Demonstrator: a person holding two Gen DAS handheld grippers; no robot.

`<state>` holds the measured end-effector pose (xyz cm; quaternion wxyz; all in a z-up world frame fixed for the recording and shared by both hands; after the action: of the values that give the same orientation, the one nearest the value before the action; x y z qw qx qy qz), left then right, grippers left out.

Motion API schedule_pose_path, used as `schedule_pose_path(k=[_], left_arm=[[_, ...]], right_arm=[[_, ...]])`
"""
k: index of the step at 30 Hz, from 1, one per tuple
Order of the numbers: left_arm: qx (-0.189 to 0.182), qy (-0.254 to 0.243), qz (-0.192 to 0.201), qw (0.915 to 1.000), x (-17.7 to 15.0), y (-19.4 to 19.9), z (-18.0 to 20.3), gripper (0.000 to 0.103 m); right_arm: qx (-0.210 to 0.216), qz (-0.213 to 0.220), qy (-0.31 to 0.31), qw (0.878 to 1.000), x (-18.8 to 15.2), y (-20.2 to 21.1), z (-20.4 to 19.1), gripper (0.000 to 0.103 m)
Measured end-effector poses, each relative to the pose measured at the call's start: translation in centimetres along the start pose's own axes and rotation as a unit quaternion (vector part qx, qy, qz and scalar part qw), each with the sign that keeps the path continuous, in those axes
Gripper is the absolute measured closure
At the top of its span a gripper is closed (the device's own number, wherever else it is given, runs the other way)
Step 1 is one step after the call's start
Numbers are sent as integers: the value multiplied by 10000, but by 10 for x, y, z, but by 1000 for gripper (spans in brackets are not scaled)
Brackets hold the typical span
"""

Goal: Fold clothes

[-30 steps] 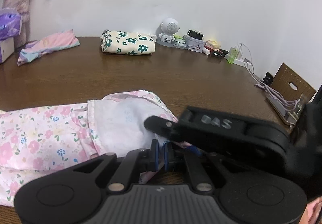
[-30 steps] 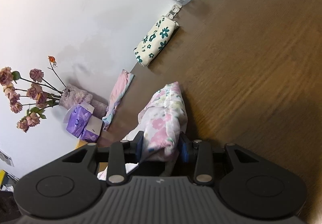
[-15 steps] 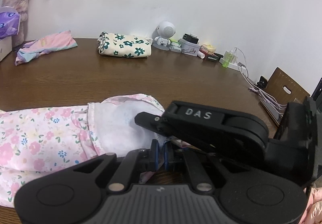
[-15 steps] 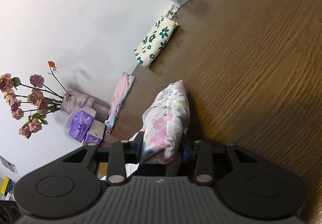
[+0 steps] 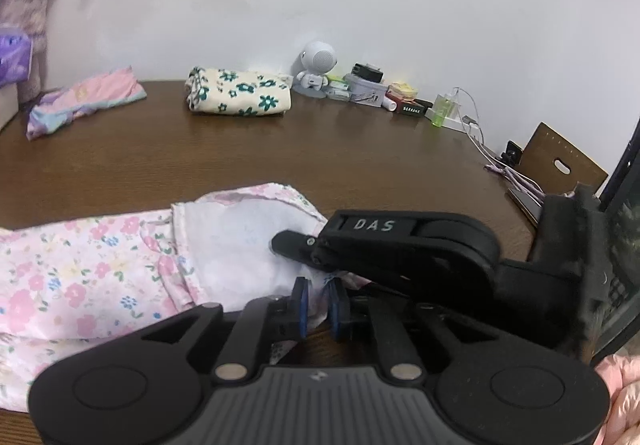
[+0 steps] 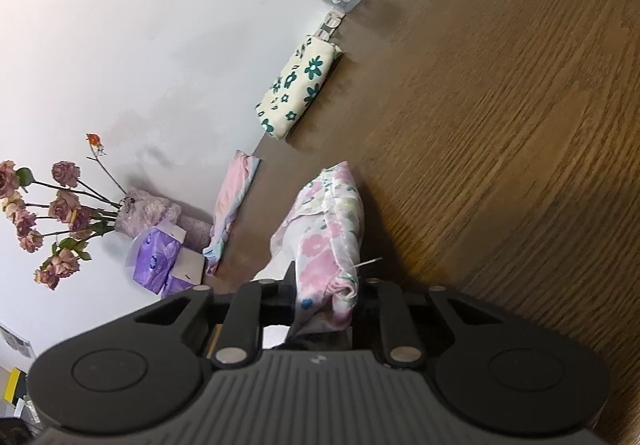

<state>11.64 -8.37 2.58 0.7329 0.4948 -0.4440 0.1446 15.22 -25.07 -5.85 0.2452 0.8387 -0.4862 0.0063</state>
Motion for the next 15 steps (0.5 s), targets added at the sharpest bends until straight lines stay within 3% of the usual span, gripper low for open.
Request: schedule_pose_path(k=[4,9,15], left_arm=[[61,-111,36,9999,-1,14,-7,86],[232,-17,-3,9997,-4,26,-31,86],[485,118,-143,9987,-10,33,-68,86]], right_arm=[[-94,26,84,9999,-1,-1,-3,92],[-284,35,334,9990,0,2,-10,95],[-553,266,1060,9925,2,13,-31,95]])
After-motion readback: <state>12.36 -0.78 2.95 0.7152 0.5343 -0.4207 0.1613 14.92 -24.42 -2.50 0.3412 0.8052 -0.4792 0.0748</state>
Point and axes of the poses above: each gripper's, at about its wrist camera, not at the fingertips, and y roughly against the way its jaws point, z to its right, x to its top, the point moved 2 cm from there along -y, roughly the way its jaws point, and after that the axes turned 9 degrees about -y, right-handed, at the moved point
